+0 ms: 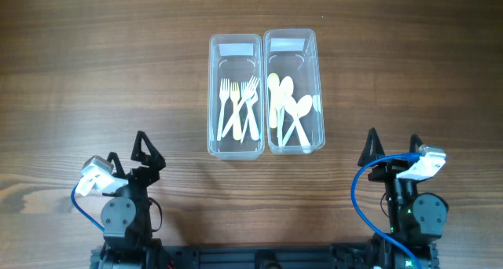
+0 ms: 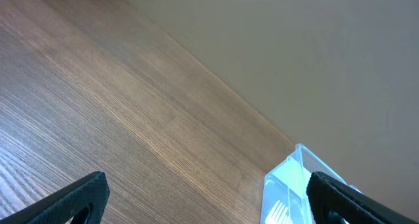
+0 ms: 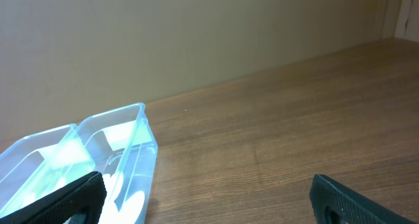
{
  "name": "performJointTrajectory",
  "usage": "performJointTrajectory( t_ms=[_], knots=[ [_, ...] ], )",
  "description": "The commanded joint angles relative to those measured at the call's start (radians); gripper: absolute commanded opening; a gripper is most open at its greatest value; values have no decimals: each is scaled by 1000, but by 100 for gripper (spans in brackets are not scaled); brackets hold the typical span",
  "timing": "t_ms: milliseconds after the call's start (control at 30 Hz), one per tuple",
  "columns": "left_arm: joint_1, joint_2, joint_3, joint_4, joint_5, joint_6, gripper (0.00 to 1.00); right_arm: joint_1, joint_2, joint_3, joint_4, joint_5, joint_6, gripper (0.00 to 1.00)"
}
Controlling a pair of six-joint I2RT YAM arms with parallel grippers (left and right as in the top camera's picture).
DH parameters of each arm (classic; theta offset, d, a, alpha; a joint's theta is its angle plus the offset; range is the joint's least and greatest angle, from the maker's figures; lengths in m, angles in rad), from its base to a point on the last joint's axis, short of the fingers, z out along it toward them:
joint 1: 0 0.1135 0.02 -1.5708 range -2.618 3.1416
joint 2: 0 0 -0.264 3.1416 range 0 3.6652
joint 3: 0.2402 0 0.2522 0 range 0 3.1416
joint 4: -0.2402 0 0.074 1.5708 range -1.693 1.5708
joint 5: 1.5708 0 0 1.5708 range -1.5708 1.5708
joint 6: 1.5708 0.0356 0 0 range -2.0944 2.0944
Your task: Pack container
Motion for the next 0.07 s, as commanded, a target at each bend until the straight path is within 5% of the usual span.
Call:
performJointTrajectory(
  t_ms=[0, 33],
  knots=[
    [-5, -9, -11, 0, -6, -6, 100, 4, -9, -4, 4, -11, 14, 100],
    [-5, -9, -11, 0, -6, -6, 100, 4, -9, -4, 3, -11, 14, 100]
  ],
)
